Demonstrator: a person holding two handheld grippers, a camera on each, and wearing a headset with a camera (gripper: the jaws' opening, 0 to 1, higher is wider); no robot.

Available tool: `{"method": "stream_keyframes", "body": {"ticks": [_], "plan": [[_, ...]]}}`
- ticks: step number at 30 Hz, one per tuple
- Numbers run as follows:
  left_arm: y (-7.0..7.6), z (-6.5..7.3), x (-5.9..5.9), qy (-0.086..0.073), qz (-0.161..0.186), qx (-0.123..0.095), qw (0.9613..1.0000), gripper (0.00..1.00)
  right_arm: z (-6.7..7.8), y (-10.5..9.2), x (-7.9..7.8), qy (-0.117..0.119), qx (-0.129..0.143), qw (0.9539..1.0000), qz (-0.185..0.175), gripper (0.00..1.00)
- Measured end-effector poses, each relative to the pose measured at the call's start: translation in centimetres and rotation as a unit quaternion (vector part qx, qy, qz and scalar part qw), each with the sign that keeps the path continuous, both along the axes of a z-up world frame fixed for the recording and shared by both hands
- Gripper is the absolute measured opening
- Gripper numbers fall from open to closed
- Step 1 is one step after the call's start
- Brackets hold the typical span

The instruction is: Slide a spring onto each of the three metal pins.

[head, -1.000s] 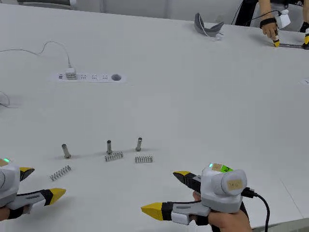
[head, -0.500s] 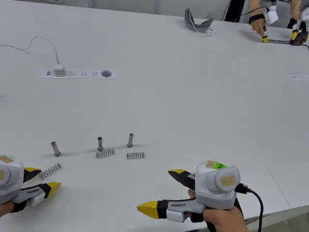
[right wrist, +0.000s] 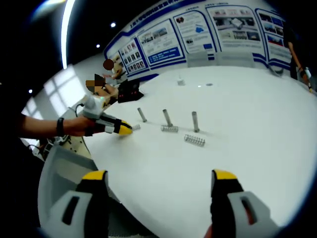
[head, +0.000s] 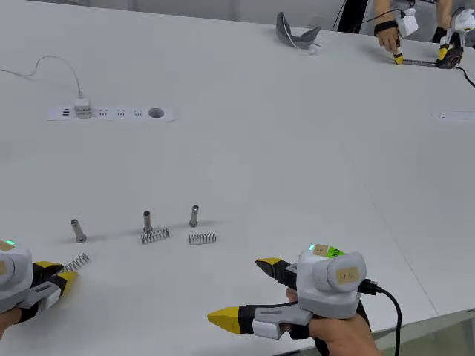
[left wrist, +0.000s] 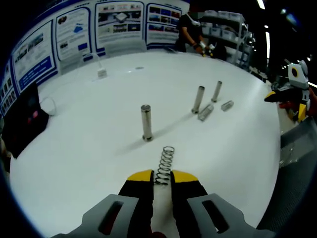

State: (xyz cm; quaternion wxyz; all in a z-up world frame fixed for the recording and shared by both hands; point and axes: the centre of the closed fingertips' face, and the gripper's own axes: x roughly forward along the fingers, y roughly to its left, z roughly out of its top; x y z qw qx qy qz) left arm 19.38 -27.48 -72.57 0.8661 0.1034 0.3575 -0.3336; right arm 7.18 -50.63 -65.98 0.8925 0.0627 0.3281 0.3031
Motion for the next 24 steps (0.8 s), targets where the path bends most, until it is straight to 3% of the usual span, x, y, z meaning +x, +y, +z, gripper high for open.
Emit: {"method": "stream_keyframes", "body": {"ticks": [8, 15, 24], "plan": [[-0.2, 0.1, -0.6, 0.004, 0.004, 0.012, 0.9999, 0.11, -0.3, -0.4, -0.5, 0.006, 0.004, 1.0, -0.004, 0.86], [-0.2, 0.0, -1.1, 0.025, 0.024, -0.008, 0.9994, 0.1, -0.3, 0.1, -0.3, 0.005, 0.001, 1.0, 0.001, 0.86], [-0.3, 0.6, -1.4, 0.026, 0.017, -0.017, 0.9994, 0.1, -0.7, 1.1, -0.2, 0.011, 0.003, 0.9998, 0.015, 0.86]]}}
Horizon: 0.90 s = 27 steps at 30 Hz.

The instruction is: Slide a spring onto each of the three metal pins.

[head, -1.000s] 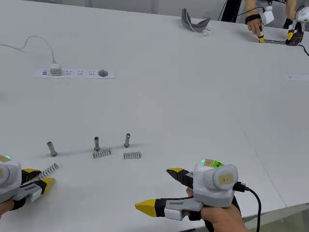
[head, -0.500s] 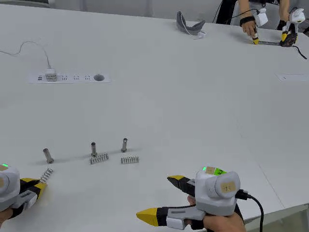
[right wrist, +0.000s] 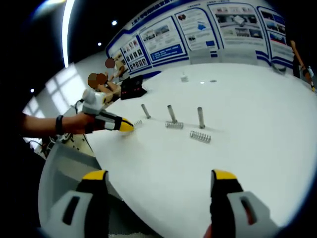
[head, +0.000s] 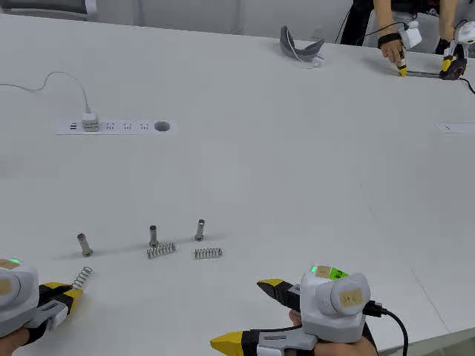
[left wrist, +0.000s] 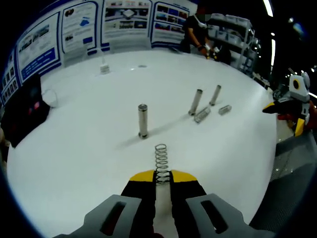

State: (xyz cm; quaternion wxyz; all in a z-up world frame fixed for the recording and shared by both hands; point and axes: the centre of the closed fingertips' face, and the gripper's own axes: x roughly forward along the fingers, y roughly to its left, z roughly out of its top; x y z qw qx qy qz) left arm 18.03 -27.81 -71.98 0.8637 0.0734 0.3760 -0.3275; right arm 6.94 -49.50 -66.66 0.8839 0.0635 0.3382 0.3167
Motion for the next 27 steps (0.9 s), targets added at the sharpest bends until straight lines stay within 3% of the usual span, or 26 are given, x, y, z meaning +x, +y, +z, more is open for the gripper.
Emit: {"method": "stream_keyframes", "body": {"ticks": [10, 19, 27], "plan": [[-0.3, 1.4, -0.8, -0.012, -0.016, -0.002, 0.9998, 0.1, 0.3, 1.5, 1.1, -0.004, 0.008, 0.9997, 0.023, 0.85], [-0.5, 2.4, -2.5, -0.011, -0.026, -0.014, 0.9995, 0.1, 1.1, 3.6, 2.4, -0.011, 0.017, 0.9984, 0.053, 0.84], [-0.8, 3.0, -4.4, -0.014, -0.058, -0.009, 0.9982, 0.1, 1.5, 5.2, 2.8, -0.014, 0.028, 0.9965, 0.078, 0.82]]}}
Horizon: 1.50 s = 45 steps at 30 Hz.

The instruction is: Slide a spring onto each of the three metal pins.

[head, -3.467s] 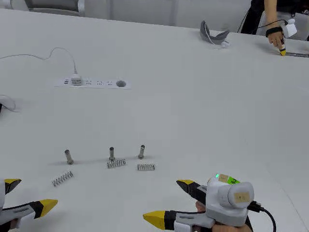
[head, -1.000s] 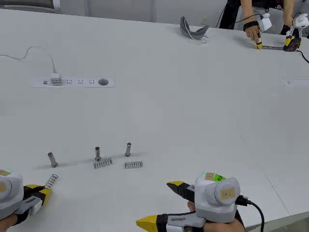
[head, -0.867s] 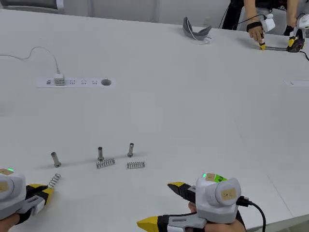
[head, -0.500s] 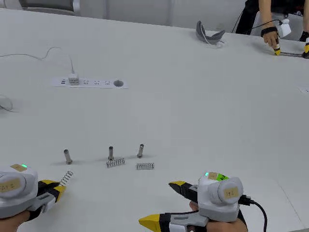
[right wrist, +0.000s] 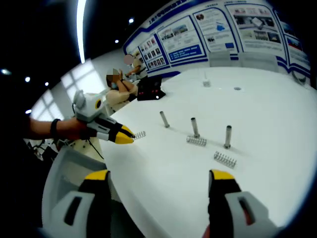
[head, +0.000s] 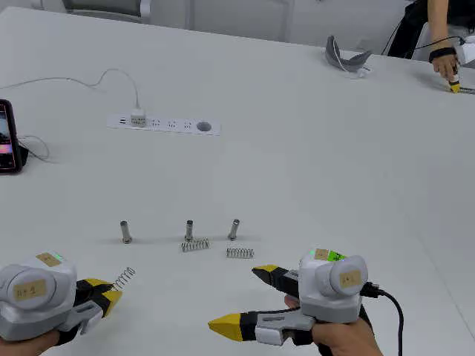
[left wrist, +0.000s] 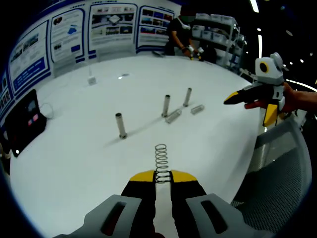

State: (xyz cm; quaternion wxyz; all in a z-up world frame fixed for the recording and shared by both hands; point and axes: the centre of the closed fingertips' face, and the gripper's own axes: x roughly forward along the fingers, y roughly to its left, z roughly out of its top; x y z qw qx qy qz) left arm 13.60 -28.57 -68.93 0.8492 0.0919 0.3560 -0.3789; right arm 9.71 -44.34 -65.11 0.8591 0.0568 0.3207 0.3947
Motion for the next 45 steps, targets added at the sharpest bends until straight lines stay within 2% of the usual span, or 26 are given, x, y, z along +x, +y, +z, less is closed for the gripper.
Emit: {"method": "stream_keyframes", "body": {"ticks": [5, 10, 19, 24, 32, 37, 40, 45], "plan": [[0.0, 0.3, -0.4, -0.007, -0.013, 0.003, 0.9999, 0.1, 0.6, 1.0, 0.3, -0.001, 0.021, 0.9997, 0.011, 0.79], [-0.7, 1.0, -0.8, -0.011, -0.031, 0.006, 0.9995, 0.1, 0.9, 1.9, 0.4, -0.004, 0.028, 0.9994, 0.02, 0.77], [-3.3, 2.4, -1.7, -0.025, -0.069, 0.001, 0.9973, 0.1, 1.7, 3.6, 0.5, -0.005, 0.055, 0.9979, 0.034, 0.69], [-4.7, 3.1, -2.3, -0.032, -0.091, 0.002, 0.9953, 0.1, 2.1, 4.0, 0.6, -0.002, 0.073, 0.9966, 0.036, 0.6], [-6.6, 3.8, -2.8, -0.034, -0.116, -0.005, 0.9927, 0.1, 2.6, 4.3, 0.9, -0.005, 0.09, 0.9952, 0.038, 0.49], [-7.6, 4.0, -3.2, -0.037, -0.129, -0.007, 0.991, 0.1, 2.5, 4.5, 0.8, 0.0, 0.097, 0.9944, 0.042, 0.44], [-8.1, 4.2, -3.5, -0.04, -0.137, -0.009, 0.9897, 0.1, 2.3, 4.7, 0.7, 0.001, 0.099, 0.9941, 0.044, 0.38], [-8.9, 4.6, -4.0, -0.039, -0.151, -0.016, 0.9876, 0.1, 2.0, 5.1, 0.4, 0.008, 0.099, 0.9938, 0.05, 0.35]]}}
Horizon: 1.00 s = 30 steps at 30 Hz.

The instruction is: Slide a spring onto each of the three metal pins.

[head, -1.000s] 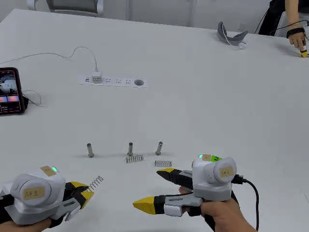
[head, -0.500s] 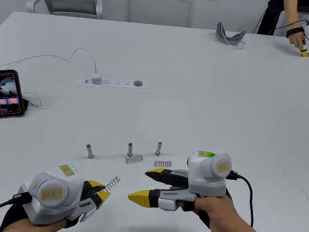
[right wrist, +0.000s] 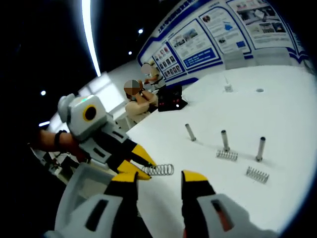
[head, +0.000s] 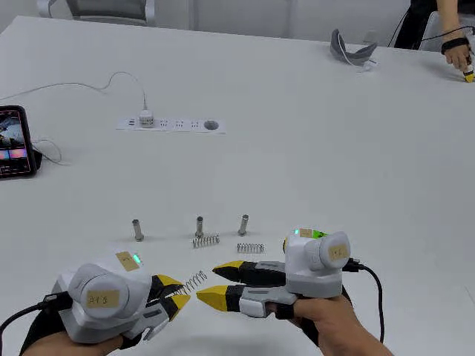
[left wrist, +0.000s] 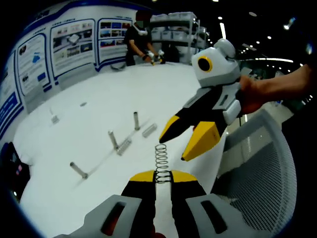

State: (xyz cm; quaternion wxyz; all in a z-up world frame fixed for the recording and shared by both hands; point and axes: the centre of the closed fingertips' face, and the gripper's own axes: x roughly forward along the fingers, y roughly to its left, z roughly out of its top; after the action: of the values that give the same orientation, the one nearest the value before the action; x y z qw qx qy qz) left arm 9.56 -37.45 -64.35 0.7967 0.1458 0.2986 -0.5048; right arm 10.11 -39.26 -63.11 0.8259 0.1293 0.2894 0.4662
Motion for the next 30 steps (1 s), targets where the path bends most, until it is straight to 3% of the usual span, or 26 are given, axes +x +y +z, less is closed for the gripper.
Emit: {"method": "stream_keyframes", "body": {"ticks": [17, 24, 30], "plan": [[-0.6, 0.1, -0.5, -0.003, -0.02, 0.004, 0.9998, 0.1, 0.4, -0.2, -0.2, 0.012, 0.023, 0.9997, 0.001, 0.23], [-1.5, 0.8, -0.7, -0.016, -0.039, 0.0, 0.9991, 0.09, 0.2, -0.3, -0.2, 0.018, 0.021, 0.9996, 0.001, 0.22], [-1.6, 0.6, -0.8, -0.015, -0.043, 0.0, 0.999, 0.09, 0.6, -0.4, -0.2, 0.02, 0.03, 0.9993, 0.001, 0.19]]}}
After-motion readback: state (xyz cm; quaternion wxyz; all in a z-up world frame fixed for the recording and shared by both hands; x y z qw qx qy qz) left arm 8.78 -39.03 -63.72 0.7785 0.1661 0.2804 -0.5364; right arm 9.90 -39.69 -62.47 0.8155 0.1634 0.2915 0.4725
